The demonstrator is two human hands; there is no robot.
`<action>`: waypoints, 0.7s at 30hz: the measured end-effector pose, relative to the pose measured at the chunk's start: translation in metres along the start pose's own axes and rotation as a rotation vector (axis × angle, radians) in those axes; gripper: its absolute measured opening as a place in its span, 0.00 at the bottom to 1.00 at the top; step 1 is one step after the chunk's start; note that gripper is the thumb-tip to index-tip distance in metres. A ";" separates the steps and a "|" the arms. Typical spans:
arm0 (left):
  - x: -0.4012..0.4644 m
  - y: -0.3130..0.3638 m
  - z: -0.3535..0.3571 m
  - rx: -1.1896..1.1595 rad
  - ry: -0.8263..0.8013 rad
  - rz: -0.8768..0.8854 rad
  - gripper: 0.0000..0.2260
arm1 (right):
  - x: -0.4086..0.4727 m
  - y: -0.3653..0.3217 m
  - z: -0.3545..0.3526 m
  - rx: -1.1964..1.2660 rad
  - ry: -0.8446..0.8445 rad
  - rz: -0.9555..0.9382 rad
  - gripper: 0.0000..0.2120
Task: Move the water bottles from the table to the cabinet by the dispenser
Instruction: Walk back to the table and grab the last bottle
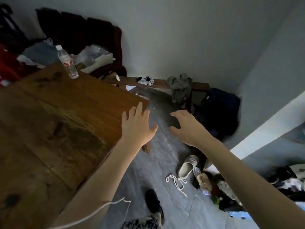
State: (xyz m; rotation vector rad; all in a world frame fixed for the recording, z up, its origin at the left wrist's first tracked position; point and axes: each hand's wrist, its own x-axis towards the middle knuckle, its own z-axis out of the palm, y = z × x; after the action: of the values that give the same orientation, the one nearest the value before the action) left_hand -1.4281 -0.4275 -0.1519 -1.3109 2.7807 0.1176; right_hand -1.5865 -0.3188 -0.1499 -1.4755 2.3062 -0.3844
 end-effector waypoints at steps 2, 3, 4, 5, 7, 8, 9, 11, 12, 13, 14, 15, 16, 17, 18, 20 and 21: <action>0.023 -0.013 0.001 -0.024 0.008 -0.039 0.32 | 0.031 -0.007 -0.002 -0.022 -0.021 -0.021 0.29; 0.034 -0.019 0.001 -0.033 0.015 -0.062 0.32 | 0.047 -0.011 -0.003 -0.034 -0.035 -0.037 0.29; 0.045 -0.025 0.001 -0.044 0.021 -0.085 0.32 | 0.062 -0.016 -0.004 -0.046 -0.049 -0.057 0.29; 0.055 -0.032 0.000 -0.055 0.017 -0.105 0.32 | 0.078 -0.021 -0.006 -0.054 -0.064 -0.076 0.28; 0.074 -0.044 -0.001 -0.067 -0.005 -0.143 0.32 | 0.108 -0.033 -0.009 -0.060 -0.083 -0.109 0.28; 0.084 -0.050 -0.002 -0.069 -0.016 -0.162 0.32 | 0.122 -0.039 -0.009 -0.057 -0.087 -0.123 0.27; 0.092 -0.057 -0.002 -0.073 -0.028 -0.184 0.33 | 0.136 -0.044 -0.009 -0.056 -0.091 -0.139 0.27; 0.106 -0.069 -0.001 -0.086 -0.045 -0.230 0.33 | 0.161 -0.055 -0.007 -0.055 -0.107 -0.166 0.27; 0.111 -0.076 0.000 -0.093 -0.052 -0.254 0.33 | 0.172 -0.060 -0.005 -0.045 -0.119 -0.180 0.27; 0.114 -0.083 0.001 -0.099 -0.059 -0.279 0.33 | 0.183 -0.066 -0.003 -0.039 -0.134 -0.194 0.26; 0.119 -0.091 0.003 -0.105 -0.067 -0.303 0.33 | 0.195 -0.072 0.000 -0.045 -0.149 -0.207 0.25; 0.123 -0.099 0.005 -0.113 -0.072 -0.330 0.33 | 0.208 -0.078 0.003 -0.054 -0.162 -0.218 0.25; 0.127 -0.107 0.006 -0.121 -0.075 -0.357 0.33 | 0.221 -0.083 0.006 -0.058 -0.173 -0.231 0.25; 0.129 -0.116 0.007 -0.132 -0.076 -0.383 0.32 | 0.235 -0.089 0.010 -0.056 -0.186 -0.245 0.25; 0.133 -0.124 0.008 -0.144 -0.076 -0.408 0.32 | 0.249 -0.095 0.014 -0.052 -0.200 -0.264 0.25; 0.141 -0.140 0.009 -0.173 -0.085 -0.446 0.32 | 0.276 -0.108 0.022 -0.049 -0.232 -0.305 0.26; 0.147 -0.148 0.010 -0.184 -0.094 -0.461 0.31 | 0.290 -0.114 0.026 -0.054 -0.243 -0.324 0.27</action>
State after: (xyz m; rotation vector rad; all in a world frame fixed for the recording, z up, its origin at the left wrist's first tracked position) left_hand -1.4066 -0.6330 -0.1810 -1.8944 2.3625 0.4022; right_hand -1.5931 -0.6303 -0.1726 -1.8191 1.9071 -0.2148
